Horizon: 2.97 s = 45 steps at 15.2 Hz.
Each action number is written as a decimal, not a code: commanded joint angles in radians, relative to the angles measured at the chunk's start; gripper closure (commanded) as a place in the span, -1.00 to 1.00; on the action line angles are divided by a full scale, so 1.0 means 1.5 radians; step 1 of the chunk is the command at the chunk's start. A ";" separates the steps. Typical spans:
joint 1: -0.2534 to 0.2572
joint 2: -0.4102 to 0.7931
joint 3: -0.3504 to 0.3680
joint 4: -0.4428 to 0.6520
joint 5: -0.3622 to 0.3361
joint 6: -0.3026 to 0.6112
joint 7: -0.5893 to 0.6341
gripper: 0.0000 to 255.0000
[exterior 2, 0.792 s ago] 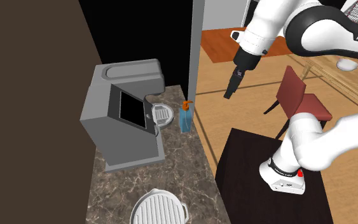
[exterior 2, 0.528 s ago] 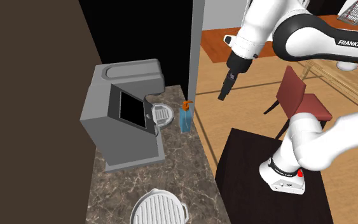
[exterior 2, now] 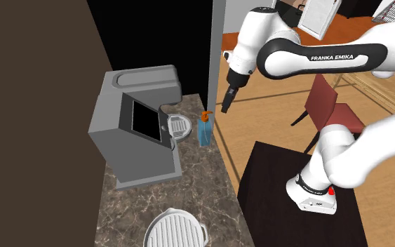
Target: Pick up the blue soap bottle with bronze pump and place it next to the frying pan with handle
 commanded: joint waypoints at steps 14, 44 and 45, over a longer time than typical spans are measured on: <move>-0.011 0.285 -0.039 0.074 -0.016 0.187 -0.071 -1.00; -0.011 0.284 -0.038 0.095 -0.017 0.164 -0.070 1.00; -0.011 0.281 -0.038 0.101 -0.017 0.156 -0.069 1.00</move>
